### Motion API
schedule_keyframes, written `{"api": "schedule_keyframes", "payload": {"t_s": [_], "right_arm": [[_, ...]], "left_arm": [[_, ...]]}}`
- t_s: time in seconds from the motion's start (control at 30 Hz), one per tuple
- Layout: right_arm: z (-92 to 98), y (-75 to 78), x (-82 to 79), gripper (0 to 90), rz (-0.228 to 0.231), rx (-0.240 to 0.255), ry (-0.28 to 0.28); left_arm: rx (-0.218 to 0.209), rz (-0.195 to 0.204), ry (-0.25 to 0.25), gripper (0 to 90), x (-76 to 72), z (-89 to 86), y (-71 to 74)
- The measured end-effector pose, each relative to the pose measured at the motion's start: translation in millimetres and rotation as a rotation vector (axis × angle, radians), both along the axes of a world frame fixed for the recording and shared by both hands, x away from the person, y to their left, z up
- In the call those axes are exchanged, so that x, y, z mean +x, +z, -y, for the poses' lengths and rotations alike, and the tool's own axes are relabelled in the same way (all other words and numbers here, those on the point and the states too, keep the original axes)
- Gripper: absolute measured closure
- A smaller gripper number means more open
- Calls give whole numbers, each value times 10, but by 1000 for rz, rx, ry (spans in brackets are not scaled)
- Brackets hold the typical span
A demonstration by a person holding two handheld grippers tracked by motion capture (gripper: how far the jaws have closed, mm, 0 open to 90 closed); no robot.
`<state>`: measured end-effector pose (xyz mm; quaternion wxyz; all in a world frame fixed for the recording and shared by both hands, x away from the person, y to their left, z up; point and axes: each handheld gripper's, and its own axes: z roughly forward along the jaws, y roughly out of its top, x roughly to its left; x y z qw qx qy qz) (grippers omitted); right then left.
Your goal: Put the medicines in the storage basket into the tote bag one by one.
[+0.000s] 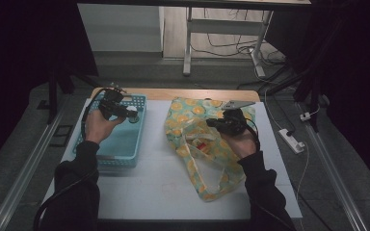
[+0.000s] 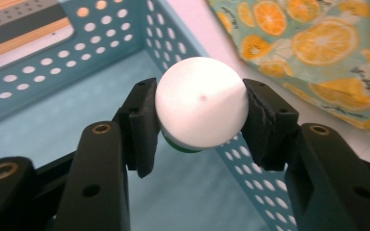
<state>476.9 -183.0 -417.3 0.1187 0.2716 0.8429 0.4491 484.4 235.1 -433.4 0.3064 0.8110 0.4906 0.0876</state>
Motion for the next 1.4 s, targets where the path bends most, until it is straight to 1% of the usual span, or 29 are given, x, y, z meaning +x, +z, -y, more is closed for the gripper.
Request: {"api": "schedule_keyframes", "payload": {"t_s": [0.07,0.13,0.23,0.27,0.33,0.43,0.5,0.63,0.73,0.8,0.9,0.93,1.27,1.4], "right_arm": [[-1,0,-1,893,0,1,1],[-4,0,-1,893,-1,0,1],[-8,-3,-1,893,-1,-4,3],[-8,-2,-2,892,-1,-4,3],[-8,-1,-2,893,-1,-5,4],[-8,-2,-2,893,-2,-5,4],[-12,-4,-3,893,-2,-6,5],[-17,0,-9,893,-3,-7,6],[-19,-2,-8,893,-1,-8,7],[-19,-2,-8,893,-1,-8,7],[-18,-1,-8,893,-1,-8,7],[-19,-2,-9,893,-1,-7,7],[-12,0,-7,892,0,-5,6],[-15,0,-9,893,-1,-5,6]], "left_arm": [[-20,1,-11,503,-40,13,12],[-21,5,-18,502,-76,34,31],[-11,18,-30,503,-125,59,69],[-15,22,-32,503,-141,61,80],[-42,31,-41,503,-175,55,98],[-56,37,-49,503,-217,68,121],[-69,39,-62,503,-243,90,138],[-70,54,-93,503,-309,176,195],[-71,59,-129,503,-353,263,225],[-64,59,-155,503,-380,336,233],[-70,55,-183,503,-407,438,224],[-64,54,-194,503,-413,466,224],[-78,59,-245,503,-471,631,249],[-77,70,-268,503,-512,719,273]]}}
